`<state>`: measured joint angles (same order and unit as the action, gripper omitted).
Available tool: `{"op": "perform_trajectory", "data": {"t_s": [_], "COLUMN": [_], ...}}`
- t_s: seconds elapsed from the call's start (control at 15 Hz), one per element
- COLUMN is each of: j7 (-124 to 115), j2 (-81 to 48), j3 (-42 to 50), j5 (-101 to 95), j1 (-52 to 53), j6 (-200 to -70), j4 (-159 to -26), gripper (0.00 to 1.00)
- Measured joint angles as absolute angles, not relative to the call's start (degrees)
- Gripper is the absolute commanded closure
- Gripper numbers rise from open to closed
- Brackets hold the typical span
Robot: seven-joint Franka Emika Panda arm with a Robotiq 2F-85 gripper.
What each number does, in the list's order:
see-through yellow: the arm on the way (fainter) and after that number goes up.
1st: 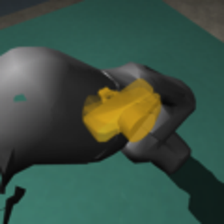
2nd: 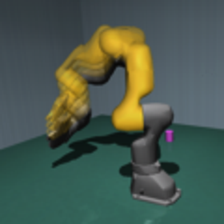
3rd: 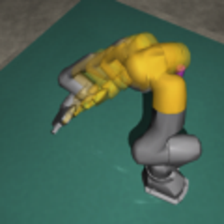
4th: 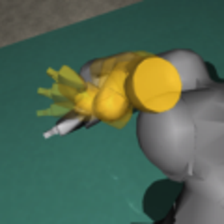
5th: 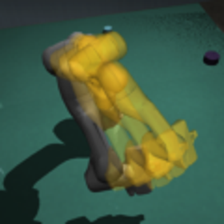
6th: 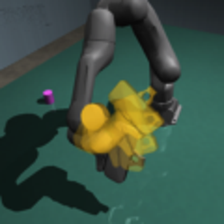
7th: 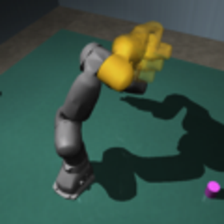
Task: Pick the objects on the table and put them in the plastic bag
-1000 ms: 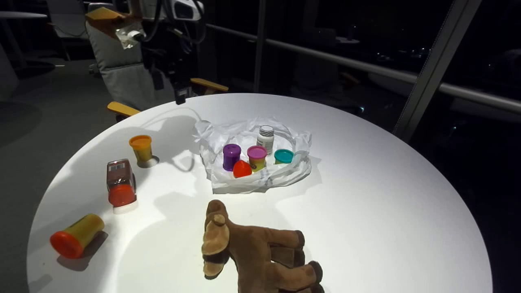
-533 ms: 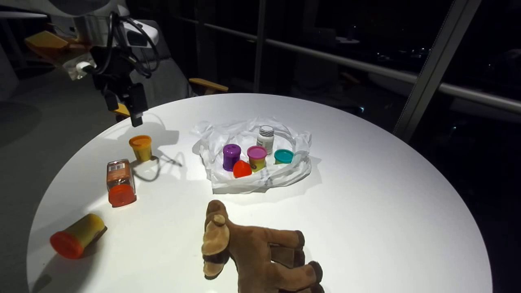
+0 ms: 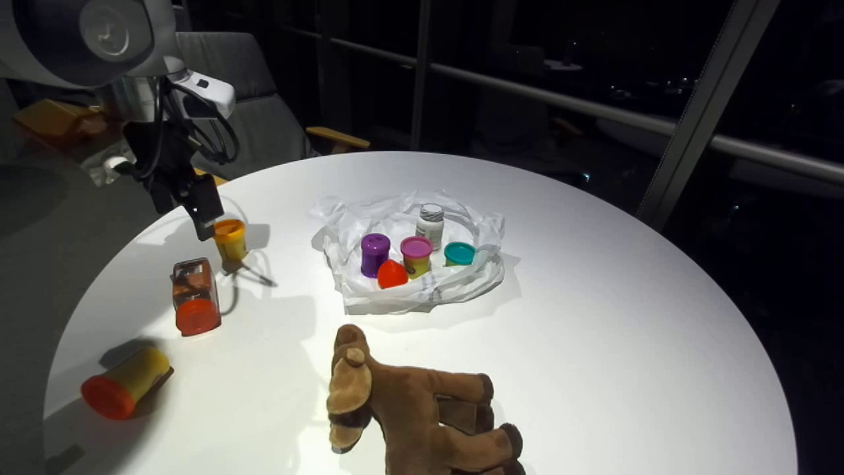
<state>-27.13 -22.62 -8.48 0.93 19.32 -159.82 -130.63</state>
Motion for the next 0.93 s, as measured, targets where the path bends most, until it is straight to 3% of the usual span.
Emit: {"op": "perform_trajectory", "data": {"t_s": [0.47, 0.53, 0.6, 0.73, 0.93], "j7": [-27.5, -27.6, -27.9, -28.3, -28.5], "j2": [-28.2, -29.1, -29.9, -31.0, -31.7], "j3": [-0.6, 1.0, 2.6, 5.2, 8.1], "j5": [-1.9, -2.0, -2.0, -1.9, -1.6], "j1": [25.8, 27.2, 28.5, 30.8, 33.6], "j6": [-169.1, -170.4, -171.4, -173.0, -174.4], "j4": [-131.0, -130.9, -130.8, -130.6, -130.5], "gripper": [0.00, 0.05, 0.26, 0.30, 0.54]}}
